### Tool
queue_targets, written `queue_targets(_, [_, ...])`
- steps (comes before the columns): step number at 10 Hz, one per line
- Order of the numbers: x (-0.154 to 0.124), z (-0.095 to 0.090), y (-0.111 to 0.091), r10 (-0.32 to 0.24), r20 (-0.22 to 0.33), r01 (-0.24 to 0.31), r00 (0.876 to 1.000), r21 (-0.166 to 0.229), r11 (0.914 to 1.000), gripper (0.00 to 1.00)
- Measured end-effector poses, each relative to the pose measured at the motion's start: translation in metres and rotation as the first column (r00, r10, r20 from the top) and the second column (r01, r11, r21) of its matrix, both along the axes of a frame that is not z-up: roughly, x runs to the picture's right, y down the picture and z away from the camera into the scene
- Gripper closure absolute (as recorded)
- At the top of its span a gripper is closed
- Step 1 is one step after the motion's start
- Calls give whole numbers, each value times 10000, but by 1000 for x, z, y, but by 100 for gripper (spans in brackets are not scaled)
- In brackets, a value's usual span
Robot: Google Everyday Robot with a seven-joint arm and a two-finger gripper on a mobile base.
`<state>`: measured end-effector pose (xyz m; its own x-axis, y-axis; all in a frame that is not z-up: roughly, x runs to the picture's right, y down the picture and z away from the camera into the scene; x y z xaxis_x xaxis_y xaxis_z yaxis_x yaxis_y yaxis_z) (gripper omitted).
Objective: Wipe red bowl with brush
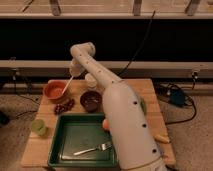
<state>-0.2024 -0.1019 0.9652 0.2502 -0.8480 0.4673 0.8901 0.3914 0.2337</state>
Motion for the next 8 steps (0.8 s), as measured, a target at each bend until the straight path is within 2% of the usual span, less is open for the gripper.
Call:
queue_targets(2, [-21, 11, -9, -68, 274, 67, 9996, 37, 10000, 100])
queue_targets(4, [-43, 15, -8, -135, 564, 134, 9983, 14, 9999, 100])
queue_targets(6, [-70, 21, 2, -217, 1034, 232, 9944, -134, 9996, 100])
queue_targets(8, [-85, 20, 16, -334, 1435, 379, 9891, -289, 9989, 100])
